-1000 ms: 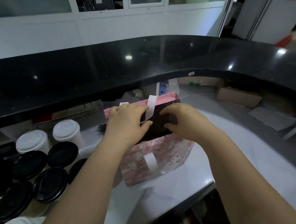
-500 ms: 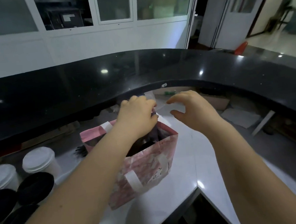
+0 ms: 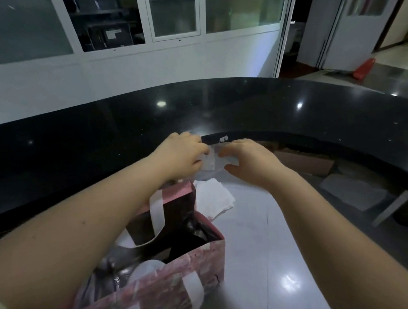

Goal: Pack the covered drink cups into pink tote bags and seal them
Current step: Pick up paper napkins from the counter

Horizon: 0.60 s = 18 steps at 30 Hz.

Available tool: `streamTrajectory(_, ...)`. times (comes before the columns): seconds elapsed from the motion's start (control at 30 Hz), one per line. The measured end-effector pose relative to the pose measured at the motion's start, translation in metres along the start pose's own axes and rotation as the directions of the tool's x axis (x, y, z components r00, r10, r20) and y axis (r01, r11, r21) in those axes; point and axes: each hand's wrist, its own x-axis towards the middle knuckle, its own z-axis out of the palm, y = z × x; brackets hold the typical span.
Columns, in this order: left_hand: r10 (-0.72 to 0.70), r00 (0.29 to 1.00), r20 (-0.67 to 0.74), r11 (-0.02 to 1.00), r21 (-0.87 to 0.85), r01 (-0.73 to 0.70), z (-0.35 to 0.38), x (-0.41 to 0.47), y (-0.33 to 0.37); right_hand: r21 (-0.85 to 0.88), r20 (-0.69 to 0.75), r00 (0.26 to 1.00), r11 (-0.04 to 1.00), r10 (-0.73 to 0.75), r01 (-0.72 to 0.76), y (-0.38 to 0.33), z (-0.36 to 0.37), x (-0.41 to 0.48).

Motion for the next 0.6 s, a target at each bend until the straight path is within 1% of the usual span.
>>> streamTrajectory(0.13, 0.134, 0.984, 0.118, 0.972, 0.178, -0.154, 0.017, 0.023, -0.015, 0.034, 0.062, 0.998, 0.999, -0.002, 0.000, 0.029, 0.033, 0.024)
streamTrajectory(0.2, 0.201, 0.960, 0.194, 0.957, 0.169, -0.234, 0.031, 0.029, -0.020, 0.059, 0.097, 0.995, 0.998, 0.008, -0.013, 0.044, 0.053, 0.032)
streamTrajectory(0.3, 0.279, 0.921, 0.272, 0.947, 0.084, -0.311, 0.056, 0.033, -0.024, 0.123, 0.167, 0.986, 0.992, 0.022, -0.043, 0.062, 0.084, 0.039)
streamTrajectory(0.37, 0.291, 0.908, 0.302, 0.951, 0.015, -0.309, 0.071, 0.035, -0.026, 0.176, 0.215, 0.976, 0.982, 0.028, -0.067, 0.070, 0.103, 0.043)
streamTrajectory(0.43, 0.282, 0.903, 0.323, 0.959, -0.060, -0.278, 0.084, 0.036, -0.027, 0.205, 0.251, 0.967, 0.973, 0.048, -0.102, 0.074, 0.121, 0.045)
streamTrajectory(0.53, 0.252, 0.899, 0.359, 0.964, -0.173, -0.201, 0.101, 0.034, -0.028, 0.212, 0.283, 0.956, 0.968, 0.074, -0.137, 0.076, 0.147, 0.049)
streamTrajectory(0.6, 0.223, 0.899, 0.376, 0.964, -0.219, -0.147, 0.112, 0.031, -0.029, 0.202, 0.293, 0.954, 0.971, 0.066, -0.130, 0.074, 0.162, 0.054)
